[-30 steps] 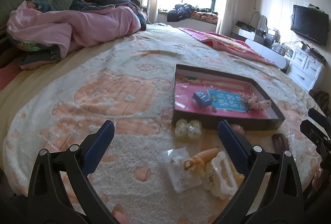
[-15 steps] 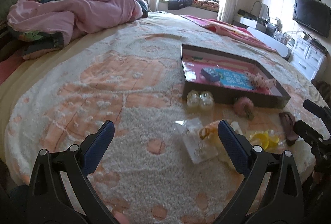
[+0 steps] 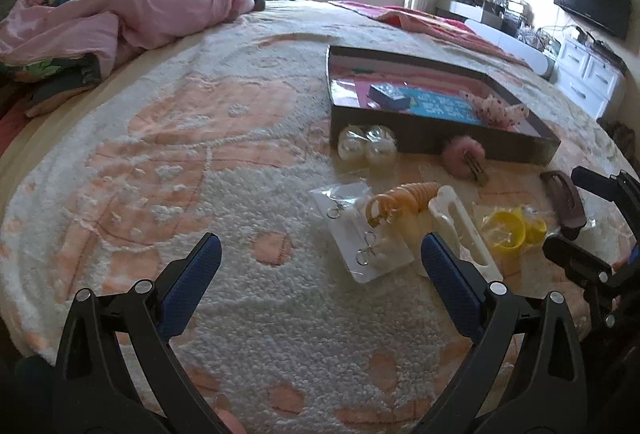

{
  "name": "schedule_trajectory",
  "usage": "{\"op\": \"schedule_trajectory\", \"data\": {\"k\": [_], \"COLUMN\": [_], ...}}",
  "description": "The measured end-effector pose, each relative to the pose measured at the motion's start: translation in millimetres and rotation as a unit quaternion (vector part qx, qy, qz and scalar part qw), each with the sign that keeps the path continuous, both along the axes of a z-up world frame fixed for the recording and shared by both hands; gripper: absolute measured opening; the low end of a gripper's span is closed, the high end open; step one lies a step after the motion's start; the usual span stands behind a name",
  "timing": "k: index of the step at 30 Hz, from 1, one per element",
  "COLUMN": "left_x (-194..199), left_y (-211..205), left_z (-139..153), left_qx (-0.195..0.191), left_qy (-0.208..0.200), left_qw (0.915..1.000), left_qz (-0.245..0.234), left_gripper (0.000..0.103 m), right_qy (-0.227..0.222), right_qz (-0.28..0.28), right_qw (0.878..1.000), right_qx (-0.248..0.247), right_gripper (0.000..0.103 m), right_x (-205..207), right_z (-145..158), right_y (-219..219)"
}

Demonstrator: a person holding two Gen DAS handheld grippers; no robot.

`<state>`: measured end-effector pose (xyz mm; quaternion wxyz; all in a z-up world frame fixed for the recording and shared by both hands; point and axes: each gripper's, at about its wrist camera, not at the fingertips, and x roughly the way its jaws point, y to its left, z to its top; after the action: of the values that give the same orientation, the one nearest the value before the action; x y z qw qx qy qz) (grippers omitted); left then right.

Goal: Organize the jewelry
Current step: 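Grasp the clear earring packet with the left tool while the right tool grasps the bagged yellow bangles, then lift and carry the earring packet with the left tool while the right tool carries the bangles over the tray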

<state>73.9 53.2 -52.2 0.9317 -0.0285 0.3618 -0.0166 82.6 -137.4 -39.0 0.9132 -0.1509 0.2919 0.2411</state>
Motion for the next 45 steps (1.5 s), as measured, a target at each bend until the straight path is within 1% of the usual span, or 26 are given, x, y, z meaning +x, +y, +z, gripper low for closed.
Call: {"op": "schedule_trajectory", "data": {"k": [5,10,12,13,15,17,20,24,25,26,27,28,29,30,32,34,37,40,45], "left_x": [6.5,12.0,15.0,16.6,20.0,22.4,24.1,23.1,21.9,21.9,20.9,20.6,20.0,19.6,19.3,18.1,15.5,11.8,7.5], "left_y": [-5.2,-7.6,-6.5,-6.4,-5.8,-5.6,-6.2,-7.9,-6.3,-6.0,-3.8,-2.4,-0.4,1.9,3.9,5.2,7.5,12.3,16.8], "left_z": [-5.0,-7.8,-8.8,-9.3,-11.1,-12.9,-14.5,-14.4,-13.7,-13.5,-12.8,-12.2,-11.6,-11.1,-10.8,-10.3,-9.1,-7.4,-6.6], "left_qx": [0.006,0.0,-0.008,-0.011,-0.017,-0.019,-0.017,-0.006,-0.01,-0.014,-0.018,-0.021,-0.025,-0.03,-0.037,-0.039,-0.039,-0.037,-0.03], "left_qy": [0.006,0.007,0.009,0.01,0.013,0.016,0.02,0.025,0.025,0.025,0.025,0.025,0.025,0.025,0.026,0.027,0.029,0.034,0.049], "left_qw": [1.0,0.9999,0.9999,0.9998,0.9997,0.9996,0.9995,0.9994,0.9993,0.9992,0.9991,0.9991,0.999,0.9989,0.9987,0.9986,0.9985,0.9986,0.9982], "left_qz": [-0.005,-0.011,-0.011,-0.011,-0.013,-0.014,-0.017,-0.024,-0.026,-0.027,-0.027,-0.027,-0.026,-0.025,-0.025,-0.025,-0.024,-0.019,-0.019], "left_gripper": [0.092,0.091,0.091,0.089,0.081,0.073,0.065,0.058,0.055,0.052,0.05,0.045,0.042,0.042,0.041,0.04,0.038,0.038,0.04], "right_qy": [0.0,0.0,0.002,0.003,0.005,0.016,0.027,0.042,0.048,0.056,0.064,0.069,0.071,0.072,0.074,0.074,0.06,0.067,0.071], "right_qz": [0.014,0.022,0.026,0.027,0.029,0.03,0.03,0.03,0.029,0.031,0.034,0.035,0.036,0.041,0.049,0.059,0.06,0.056,0.049], "right_qw": [0.999,0.998,0.998,0.997,0.997,0.997,0.997,0.997,0.997,0.997,0.997,0.997,0.997,0.996,0.996,0.995,0.996,0.996,0.996], "right_qx": [-0.036,-0.059,-0.064,-0.067,-0.07,-0.065,-0.059,-0.049,-0.044,-0.037,-0.03,-0.026,-0.022,-0.02,-0.018,-0.015,-0.026,-0.015,-0.004], "right_gripper": [0.096,0.096,0.096,0.096,0.096,0.096,0.096,0.095,0.09,0.081,0.079,0.076,0.071,0.068,0.054,0.045,0.044,0.043,0.043], "right_x": [3.3,9.6,13.3,15.7,19.7,24.8,32.3,39.6,41.3,42.7,43.6,44.6,44.3,43.4,40.0,35.8,29.0,28.8,28.1], "right_z": [-11.0,-18.2,-20.8,-22.4,-24.9,-26.5,-25.3,-25.4,-26.0,-27.1,-27.8,-28.0,-27.9,-27.2,-26.3,-25.8,-25.7,-23.6,-20.6], "right_y": [7.9,15.4,18.1,19.7,21.1,21.3,23.4,26.7,26.6,26.4,25.9,27.1,26.8,27.1,28.7,30.5,33.0,30.4,23.7]}}
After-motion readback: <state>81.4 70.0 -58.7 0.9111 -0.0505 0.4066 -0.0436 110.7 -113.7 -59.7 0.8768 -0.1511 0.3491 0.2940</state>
